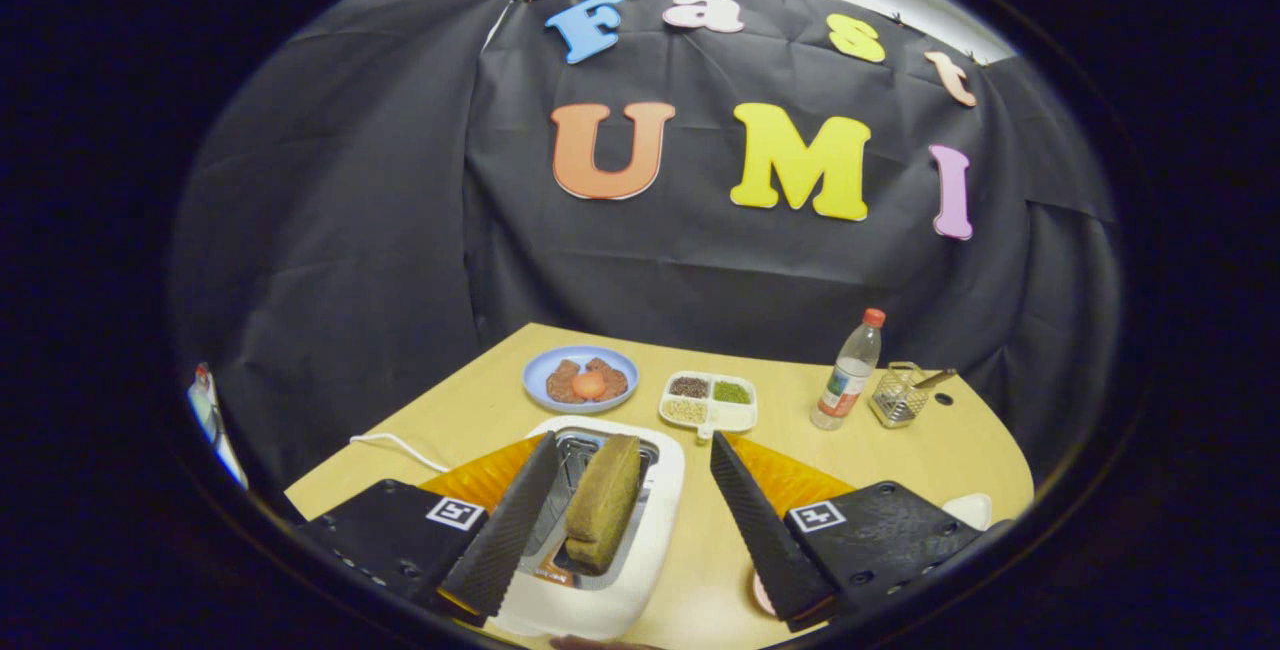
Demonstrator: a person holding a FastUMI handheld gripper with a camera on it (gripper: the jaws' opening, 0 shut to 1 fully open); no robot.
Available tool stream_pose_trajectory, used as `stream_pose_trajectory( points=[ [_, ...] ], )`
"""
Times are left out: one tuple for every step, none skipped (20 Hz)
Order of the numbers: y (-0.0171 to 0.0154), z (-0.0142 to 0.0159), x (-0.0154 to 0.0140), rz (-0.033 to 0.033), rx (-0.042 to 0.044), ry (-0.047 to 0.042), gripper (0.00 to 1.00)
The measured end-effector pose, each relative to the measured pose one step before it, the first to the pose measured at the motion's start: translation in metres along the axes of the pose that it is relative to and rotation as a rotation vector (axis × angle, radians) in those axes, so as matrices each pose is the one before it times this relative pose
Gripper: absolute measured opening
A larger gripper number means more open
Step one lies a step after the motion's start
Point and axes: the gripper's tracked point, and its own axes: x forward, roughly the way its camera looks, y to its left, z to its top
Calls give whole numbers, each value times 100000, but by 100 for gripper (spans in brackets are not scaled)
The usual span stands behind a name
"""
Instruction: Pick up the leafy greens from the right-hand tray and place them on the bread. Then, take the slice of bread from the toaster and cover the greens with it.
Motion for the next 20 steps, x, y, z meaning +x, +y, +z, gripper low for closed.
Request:
stream_pose_trajectory(
  points=[
    [377,-381,729,-566,-873,2264,93],
    [50,-533,719,-1440,368,3073,91],
    [19,-717,670,-1859,966,4349,90],
    [-53,-549,443,-2003,1861,3947,85],
    [222,-510,420,-903,1605,3306,81],
    [393,-130,141,547,1285,1709,72],
    [341,-218,217,773,1055,988,63],
    [247,-501,129,964,774,1440,54],
    [-12,-651,23,271,324,1194,45],
    [-53,112,-121,194,971,-983,36],
    [171,210,-221,819,407,-1788,27],
    [113,79,4,1057,-125,-1131,18],
    [-213,1,-283,-332,-46,-851,16],
    [-131,169,-251,-82,612,-1168,15],
    [45,542,-507,417,-388,-1843,12],
    [-136,783,-448,-97,-886,-2490,12],
    [-6,747,-544,144,-432,-2281,12],
    [-46,669,-574,239,682,-1676,12],
    [58,642,-572,821,1181,-1083,12],
    [-32,632,-517,734,1231,-693,12]
  ],
)
